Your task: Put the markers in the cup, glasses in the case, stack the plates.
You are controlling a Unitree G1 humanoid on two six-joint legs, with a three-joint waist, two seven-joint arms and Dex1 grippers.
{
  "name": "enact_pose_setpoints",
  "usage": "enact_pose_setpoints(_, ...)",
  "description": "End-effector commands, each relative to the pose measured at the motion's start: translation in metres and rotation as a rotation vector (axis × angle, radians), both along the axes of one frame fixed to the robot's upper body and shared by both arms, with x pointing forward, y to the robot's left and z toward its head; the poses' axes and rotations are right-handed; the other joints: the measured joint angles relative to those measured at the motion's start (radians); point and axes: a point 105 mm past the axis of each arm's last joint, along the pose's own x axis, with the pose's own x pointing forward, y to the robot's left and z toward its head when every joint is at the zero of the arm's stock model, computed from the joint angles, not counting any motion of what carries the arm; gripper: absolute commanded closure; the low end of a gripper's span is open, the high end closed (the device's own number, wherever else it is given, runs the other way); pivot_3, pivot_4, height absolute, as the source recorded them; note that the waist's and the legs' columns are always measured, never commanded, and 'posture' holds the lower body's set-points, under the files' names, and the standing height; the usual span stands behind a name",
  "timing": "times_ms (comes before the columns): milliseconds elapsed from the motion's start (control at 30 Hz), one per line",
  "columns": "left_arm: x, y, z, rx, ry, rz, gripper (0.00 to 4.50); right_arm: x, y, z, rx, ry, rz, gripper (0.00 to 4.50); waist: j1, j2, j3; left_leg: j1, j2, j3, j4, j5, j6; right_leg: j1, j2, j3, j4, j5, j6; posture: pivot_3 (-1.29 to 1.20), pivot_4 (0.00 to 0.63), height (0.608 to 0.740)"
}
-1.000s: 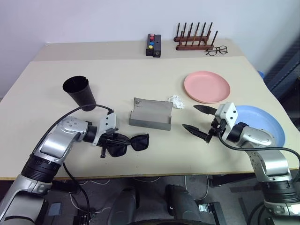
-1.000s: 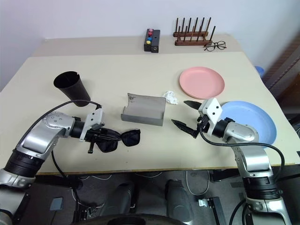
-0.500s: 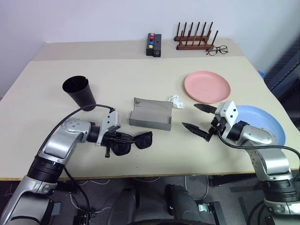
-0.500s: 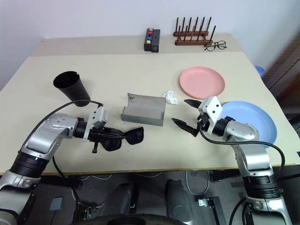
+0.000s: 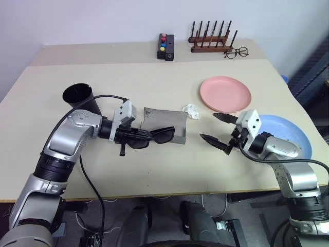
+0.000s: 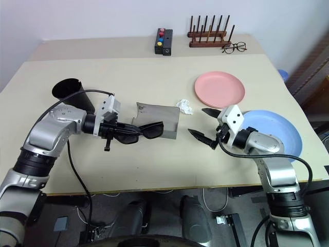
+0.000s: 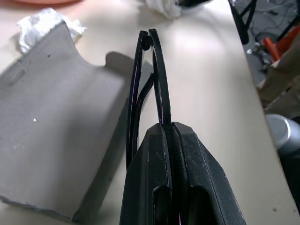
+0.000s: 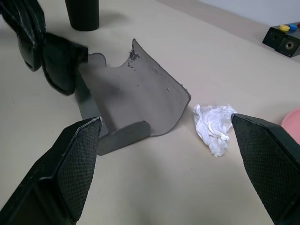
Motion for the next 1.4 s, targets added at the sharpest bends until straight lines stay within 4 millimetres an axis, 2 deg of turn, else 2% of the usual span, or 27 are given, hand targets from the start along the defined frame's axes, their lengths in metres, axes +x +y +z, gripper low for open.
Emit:
enact_pose_setpoints(33,0.009,-0.004,0.023,-0.03,-0.047,-0.019,4.5,0.001,-0.001,0.014,0.004,-0.061,0.003,0.0,0.001,0.0,0.0,-0.001,0.0,0.0,0.001,0.0,0.0,0.0,0.0,0.0,0.0,0.0,0.0,0.0,0.15,0.74)
enact_pose_setpoints(200,0.03,-0.008,0.033,-0.004,-0.087,-0.026,4.5,0.002,0.001,0.013,0.007,-0.061,0.006,0.0,0.003,0.0,0.0,-0.004,-0.001,0.0,0.002,0.0,0.0,-0.002,0.0,0.0,0.0,0.0,0.0,0.0,0.15,0.74)
enact_pose_setpoints(333,0.049,-0.007,0.028,0.083,-0.122,-0.043,4.5,0.003,0.002,0.013,0.009,-0.063,0.008,0.0,0.002,0.0,0.0,-0.007,-0.001,0.0,0.002,0.0,0.0,-0.006,0.0,0.0,0.001,0.002,0.002,0.0,0.15,0.74)
enact_pose_setpoints(567,0.066,-0.005,0.02,0.198,-0.12,-0.107,4.5,0.001,0.001,0.012,0.014,-0.067,-0.003,0.0,0.001,-0.001,0.0,-0.009,-0.001,0.0,0.002,0.0,0.0,-0.009,0.0,0.0,0.003,0.003,0.003,0.0,0.15,0.74)
enact_pose_setpoints(1033,0.061,-0.034,0.013,0.186,-0.108,-0.234,4.5,-0.004,-0.004,0.009,0.013,-0.065,-0.023,0.0,-0.002,-0.003,0.002,-0.008,-0.001,0.0,0.006,0.0,0.0,-0.01,0.0,0.0,0.011,0.002,0.004,0.0,0.15,0.74)
enact_pose_setpoints(1400,0.056,-0.031,0.004,0.21,-0.093,-0.249,4.5,-0.005,-0.003,0.009,0.011,-0.063,-0.018,0.0,0.0,-0.003,0.002,-0.008,-0.001,-0.001,0.006,0.0,0.0,-0.01,0.001,0.0,0.012,0.002,0.004,0.0,0.15,0.74)
